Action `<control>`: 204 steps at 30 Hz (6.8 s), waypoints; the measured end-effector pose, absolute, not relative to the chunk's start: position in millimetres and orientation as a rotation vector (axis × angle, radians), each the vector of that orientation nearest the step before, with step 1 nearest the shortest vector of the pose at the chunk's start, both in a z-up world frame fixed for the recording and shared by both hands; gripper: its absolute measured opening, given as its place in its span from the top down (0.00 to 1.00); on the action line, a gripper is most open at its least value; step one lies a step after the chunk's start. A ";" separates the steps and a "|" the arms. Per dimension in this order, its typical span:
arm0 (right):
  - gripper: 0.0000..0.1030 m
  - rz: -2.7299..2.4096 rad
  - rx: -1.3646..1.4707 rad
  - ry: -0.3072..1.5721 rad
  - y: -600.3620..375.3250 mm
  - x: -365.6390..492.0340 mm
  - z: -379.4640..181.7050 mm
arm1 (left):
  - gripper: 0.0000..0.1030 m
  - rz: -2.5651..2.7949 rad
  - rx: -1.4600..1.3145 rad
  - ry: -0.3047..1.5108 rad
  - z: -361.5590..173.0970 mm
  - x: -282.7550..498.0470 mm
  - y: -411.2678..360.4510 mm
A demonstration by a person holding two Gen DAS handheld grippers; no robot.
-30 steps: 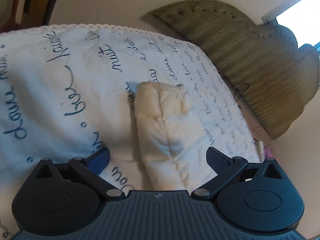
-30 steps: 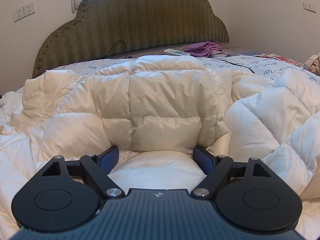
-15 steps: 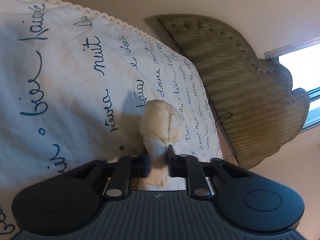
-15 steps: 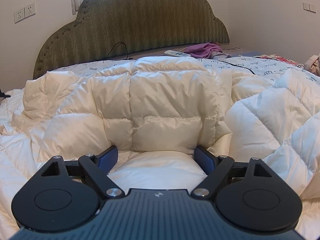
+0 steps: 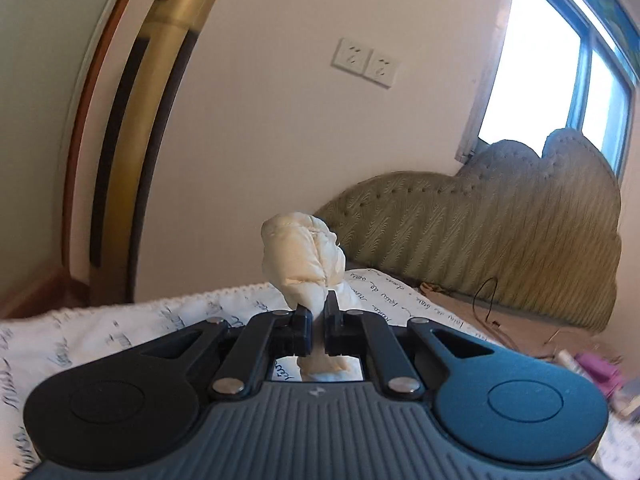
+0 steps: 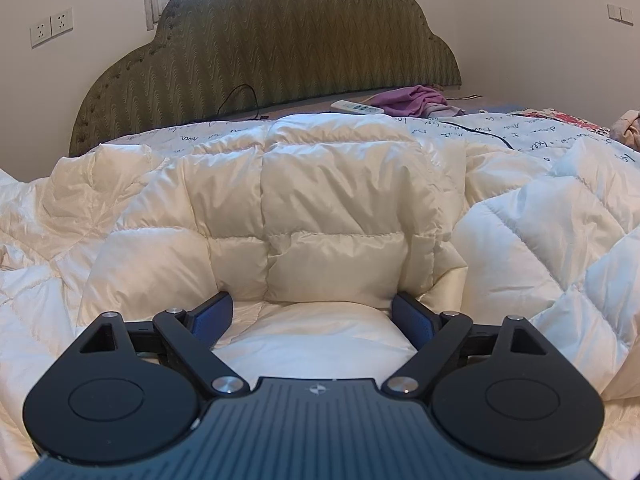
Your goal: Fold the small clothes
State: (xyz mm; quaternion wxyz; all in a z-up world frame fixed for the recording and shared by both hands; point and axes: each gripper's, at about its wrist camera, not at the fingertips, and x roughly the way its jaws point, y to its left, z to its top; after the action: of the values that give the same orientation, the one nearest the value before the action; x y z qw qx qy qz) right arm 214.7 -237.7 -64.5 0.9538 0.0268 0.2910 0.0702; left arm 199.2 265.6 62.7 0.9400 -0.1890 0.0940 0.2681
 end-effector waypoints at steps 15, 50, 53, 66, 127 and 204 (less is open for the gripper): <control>0.03 0.145 0.053 0.572 -244.9 164.3 -17.0 | 0.95 -0.233 -0.075 0.244 97.2 190.9 13.0; 0.28 0.319 0.292 0.547 -272.2 212.5 7.9 | 0.14 -0.226 -0.055 0.599 21.4 248.5 -3.8; 0.50 0.146 0.126 0.641 -265.0 230.6 -23.9 | 0.14 -0.247 -0.034 0.630 6.0 242.7 -9.6; 0.83 -0.047 -0.294 0.466 -272.0 194.4 8.0 | 0.00 0.312 0.092 0.240 99.2 220.8 40.7; 0.31 0.091 -0.136 0.573 -254.1 235.7 -62.1 | 0.00 -0.101 0.260 0.637 -50.0 264.3 -29.5; 0.43 0.174 0.393 0.719 -400.9 -159.4 -49.1 | 0.00 -0.456 -0.014 0.824 -52.4 -62.6 116.7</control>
State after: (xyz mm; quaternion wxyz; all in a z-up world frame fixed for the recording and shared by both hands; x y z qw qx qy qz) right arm -159.4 -400.9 -49.1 0.9136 0.1909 0.3489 0.0844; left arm -62.6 116.7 -52.4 0.8911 -0.0066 0.3970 -0.2198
